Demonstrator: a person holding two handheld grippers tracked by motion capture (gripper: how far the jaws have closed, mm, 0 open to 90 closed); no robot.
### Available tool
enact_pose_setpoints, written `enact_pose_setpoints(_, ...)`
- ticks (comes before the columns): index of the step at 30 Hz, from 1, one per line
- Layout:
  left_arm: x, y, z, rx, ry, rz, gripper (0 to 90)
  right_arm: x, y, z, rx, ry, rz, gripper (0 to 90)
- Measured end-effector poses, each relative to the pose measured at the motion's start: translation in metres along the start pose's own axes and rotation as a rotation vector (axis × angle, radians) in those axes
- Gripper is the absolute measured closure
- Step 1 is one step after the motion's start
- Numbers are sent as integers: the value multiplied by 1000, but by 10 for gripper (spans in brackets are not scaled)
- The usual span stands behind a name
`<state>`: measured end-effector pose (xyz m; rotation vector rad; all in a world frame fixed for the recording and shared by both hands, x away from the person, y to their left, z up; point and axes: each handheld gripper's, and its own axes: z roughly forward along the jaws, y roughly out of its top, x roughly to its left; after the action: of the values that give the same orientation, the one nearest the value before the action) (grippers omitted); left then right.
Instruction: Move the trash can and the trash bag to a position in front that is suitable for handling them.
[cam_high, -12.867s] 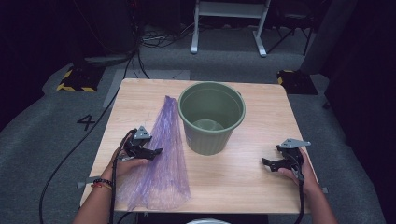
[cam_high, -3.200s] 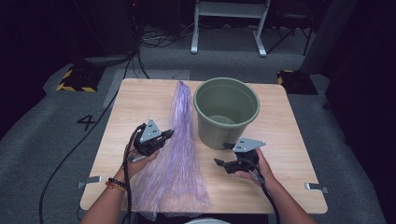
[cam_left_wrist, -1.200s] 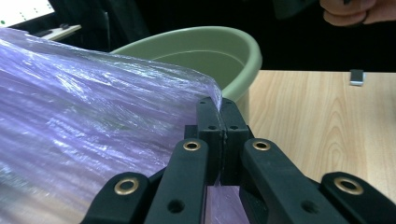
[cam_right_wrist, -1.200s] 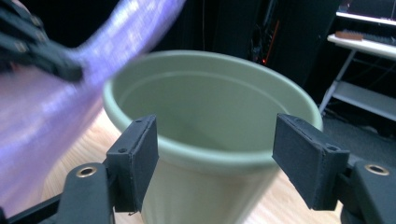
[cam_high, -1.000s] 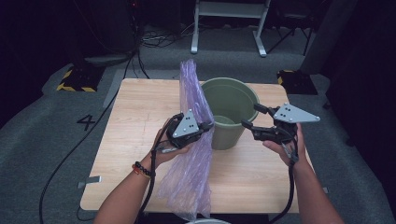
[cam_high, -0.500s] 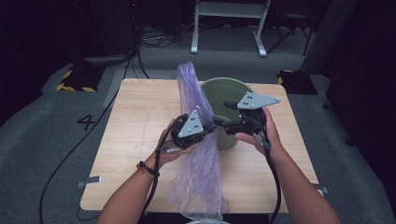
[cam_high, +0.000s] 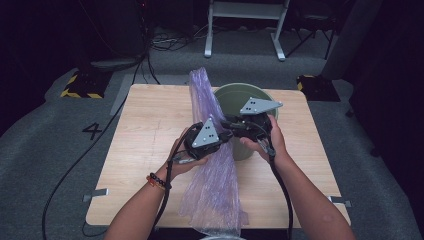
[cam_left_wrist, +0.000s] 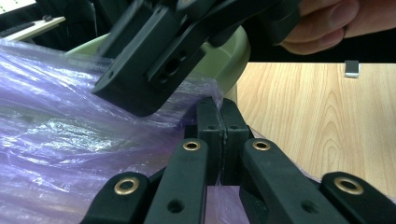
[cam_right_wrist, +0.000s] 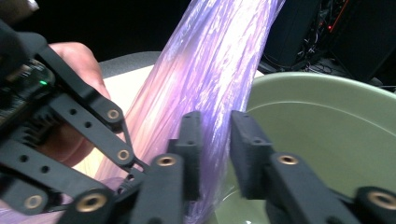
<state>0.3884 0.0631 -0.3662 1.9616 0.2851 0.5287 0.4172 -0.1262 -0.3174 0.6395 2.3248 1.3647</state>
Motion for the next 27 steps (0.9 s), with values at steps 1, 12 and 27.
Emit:
enact_pose_setpoints(1,0,0,0,0,1,0,894,0,-1,1,1,-3,-2,792)
enact_pose_setpoints(12,-1,0,-3,-23,15,-33,598,-1,-6,-7,-80,-24,4,900)
enact_pose_setpoints(27,8,-27,-34,-29,134,-254,192,-24,-34,-44,-180,-112,84,900)
